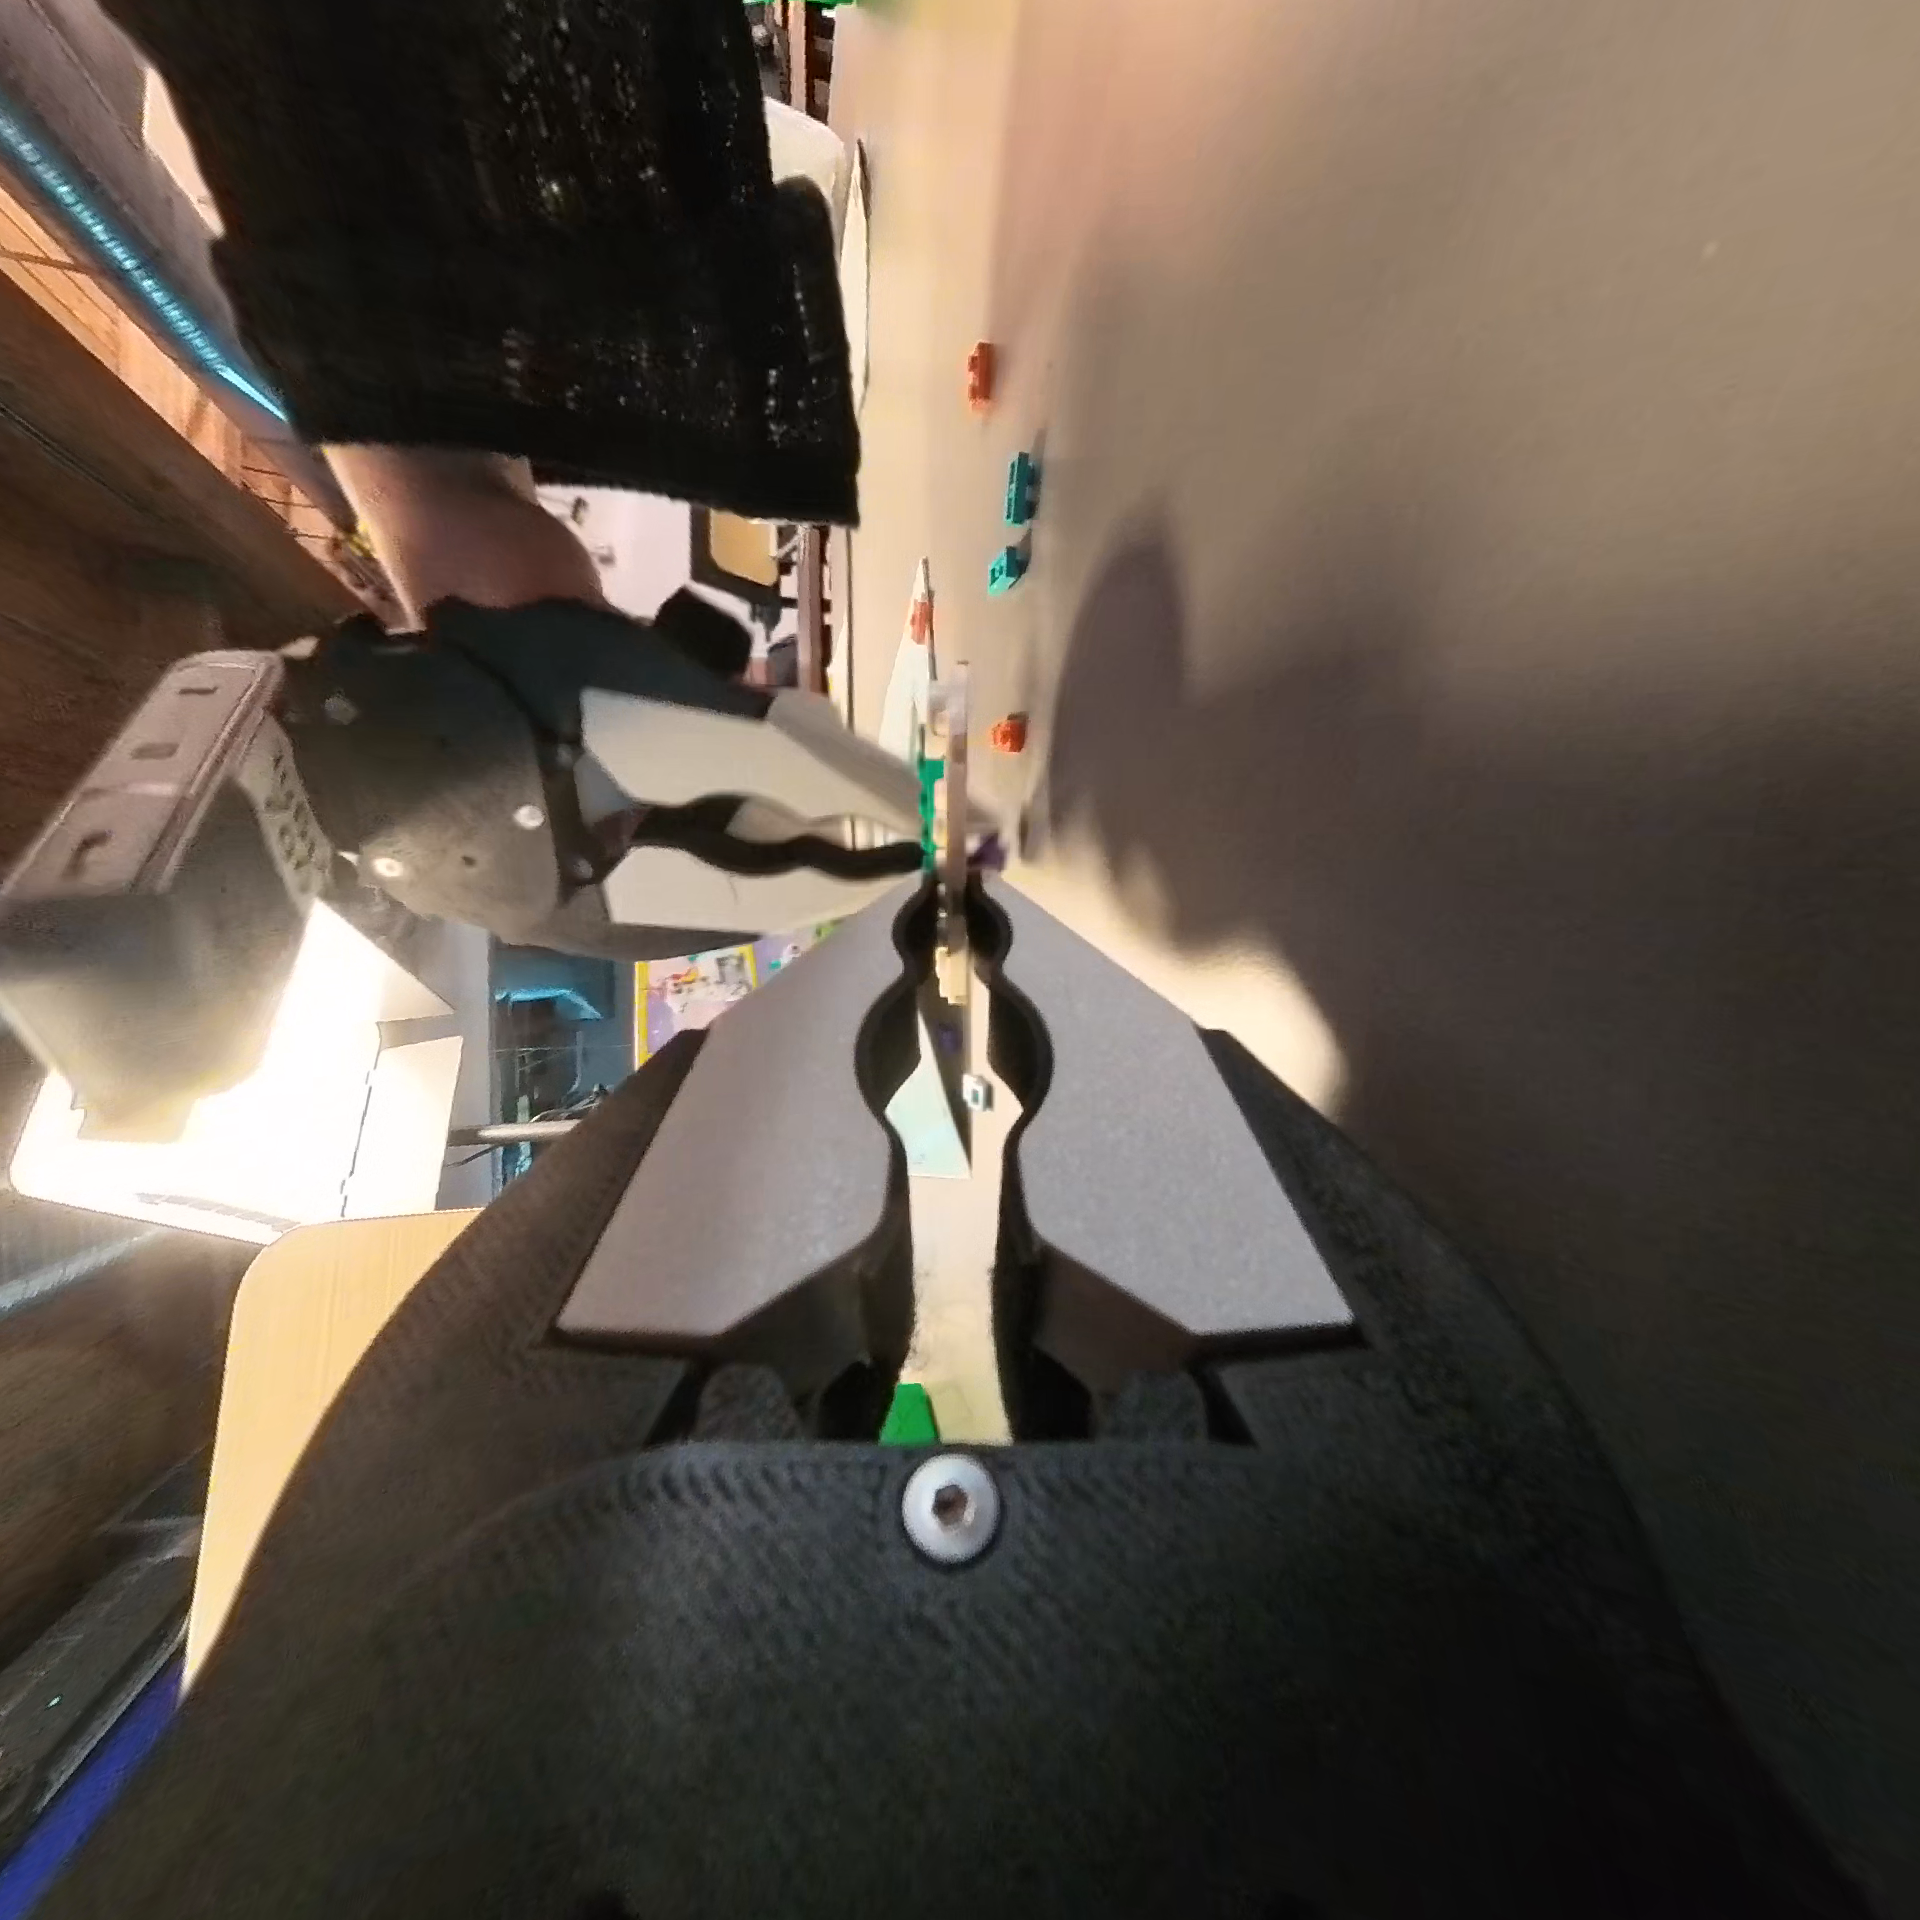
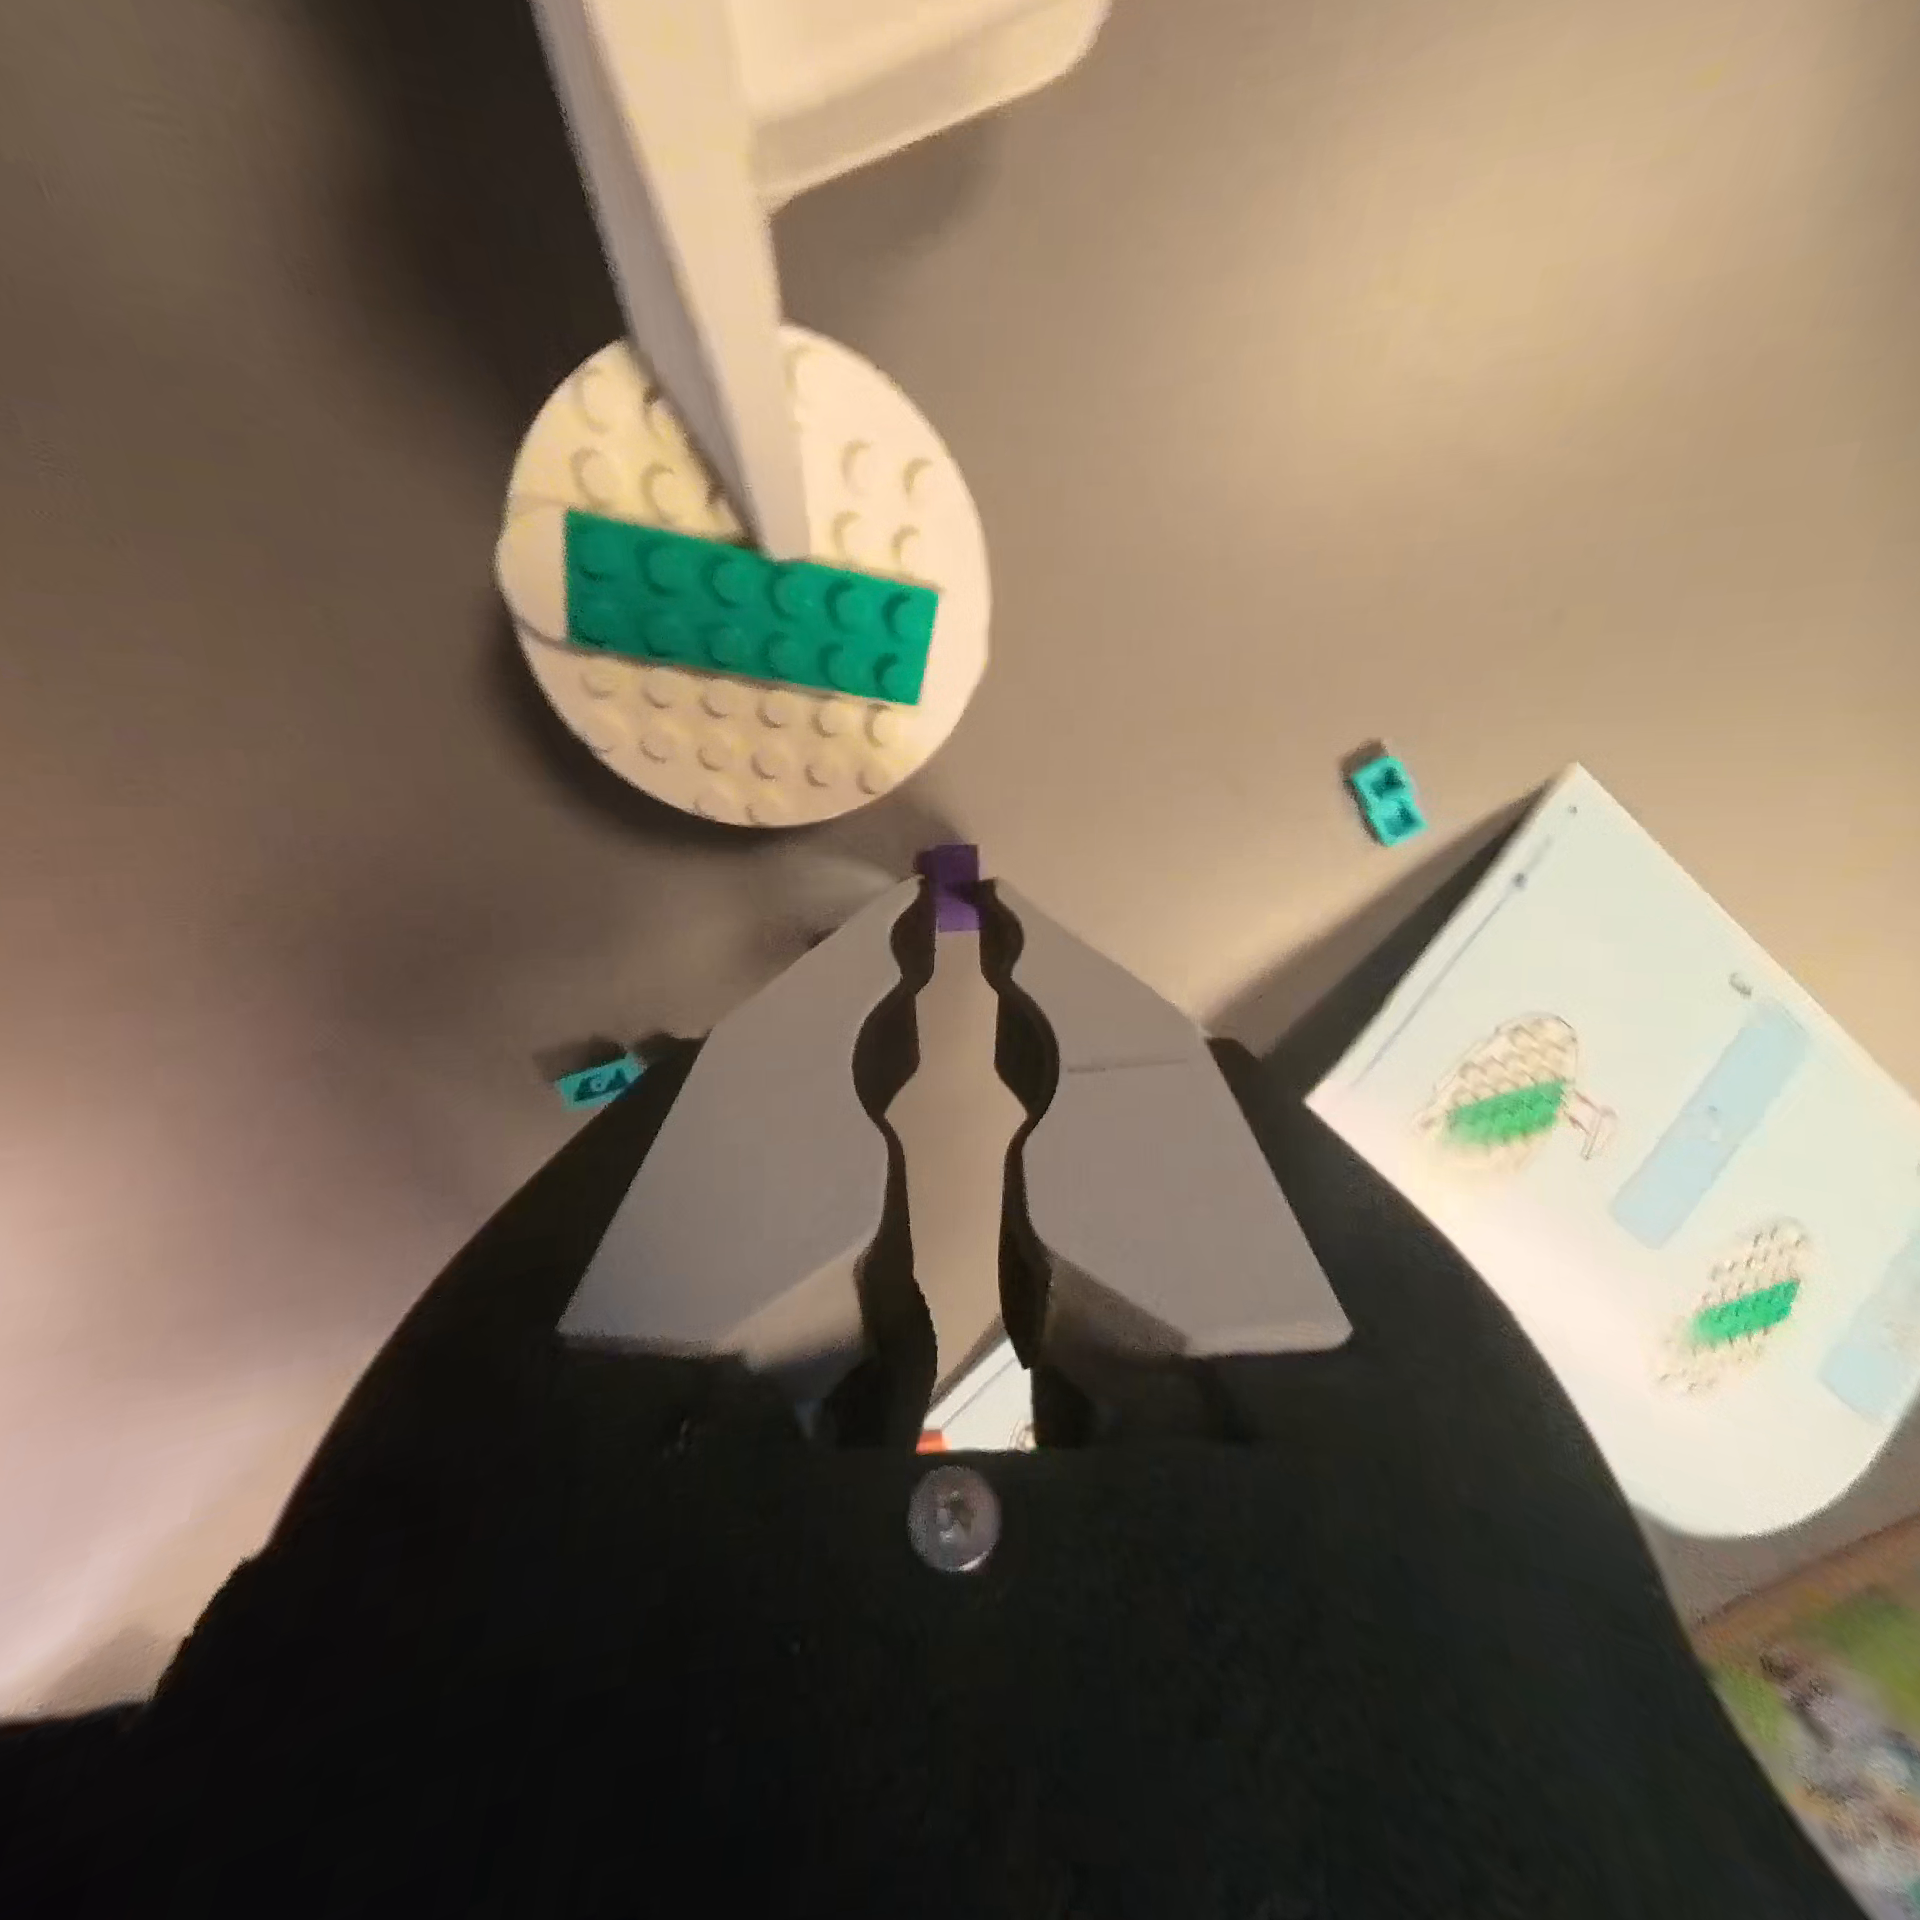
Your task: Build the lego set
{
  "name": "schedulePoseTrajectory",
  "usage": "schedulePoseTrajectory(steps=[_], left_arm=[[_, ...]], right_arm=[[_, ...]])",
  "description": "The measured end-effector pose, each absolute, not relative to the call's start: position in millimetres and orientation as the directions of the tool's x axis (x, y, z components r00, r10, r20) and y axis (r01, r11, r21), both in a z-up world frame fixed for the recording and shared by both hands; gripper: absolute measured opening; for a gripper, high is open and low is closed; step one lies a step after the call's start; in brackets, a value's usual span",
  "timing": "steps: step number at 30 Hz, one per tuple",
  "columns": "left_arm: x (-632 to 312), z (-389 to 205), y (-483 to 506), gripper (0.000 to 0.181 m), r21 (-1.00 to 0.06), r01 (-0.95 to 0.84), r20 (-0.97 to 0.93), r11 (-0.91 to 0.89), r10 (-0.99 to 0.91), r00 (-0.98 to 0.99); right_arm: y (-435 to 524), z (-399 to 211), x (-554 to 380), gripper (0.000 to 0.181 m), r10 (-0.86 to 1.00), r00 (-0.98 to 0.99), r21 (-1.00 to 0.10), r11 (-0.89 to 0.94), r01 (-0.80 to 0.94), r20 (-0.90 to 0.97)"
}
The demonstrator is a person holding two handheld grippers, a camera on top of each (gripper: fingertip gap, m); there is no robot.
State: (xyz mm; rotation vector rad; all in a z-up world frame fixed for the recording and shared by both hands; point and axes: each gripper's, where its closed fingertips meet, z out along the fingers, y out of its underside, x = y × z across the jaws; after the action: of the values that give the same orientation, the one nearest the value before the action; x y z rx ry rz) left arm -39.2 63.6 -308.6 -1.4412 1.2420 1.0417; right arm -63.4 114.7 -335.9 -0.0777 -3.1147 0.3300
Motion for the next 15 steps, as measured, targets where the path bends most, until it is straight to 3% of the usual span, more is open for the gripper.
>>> schedulePoseTrajectory(steps=[3,6,15], left_arm=[[-40.0,-306.8,64.0,0.004,-0.116,-0.992,-0.974,-0.055,-0.187,0.125],[-42.0,-306.6,65.2,0.004,-0.107,-0.992,-0.977,-0.068,-0.18,0.117],[-43.8,-301.0,66.2,0.004,-0.092,-0.993,-0.985,-0.077,-0.14,0.102]], right_arm=[[101.6,-312.9,-79.6,0.006,0.229,-0.973,-0.335,0.918,0.213,0.01],[75.3,-288.8,-76.8,0.006,0.32,-0.941,-0.487,0.807,0.334,-0.115],[63.9,-297.0,-63.1,0.006,0.315,-0.94,-0.415,0.844,0.339,-0.127]])
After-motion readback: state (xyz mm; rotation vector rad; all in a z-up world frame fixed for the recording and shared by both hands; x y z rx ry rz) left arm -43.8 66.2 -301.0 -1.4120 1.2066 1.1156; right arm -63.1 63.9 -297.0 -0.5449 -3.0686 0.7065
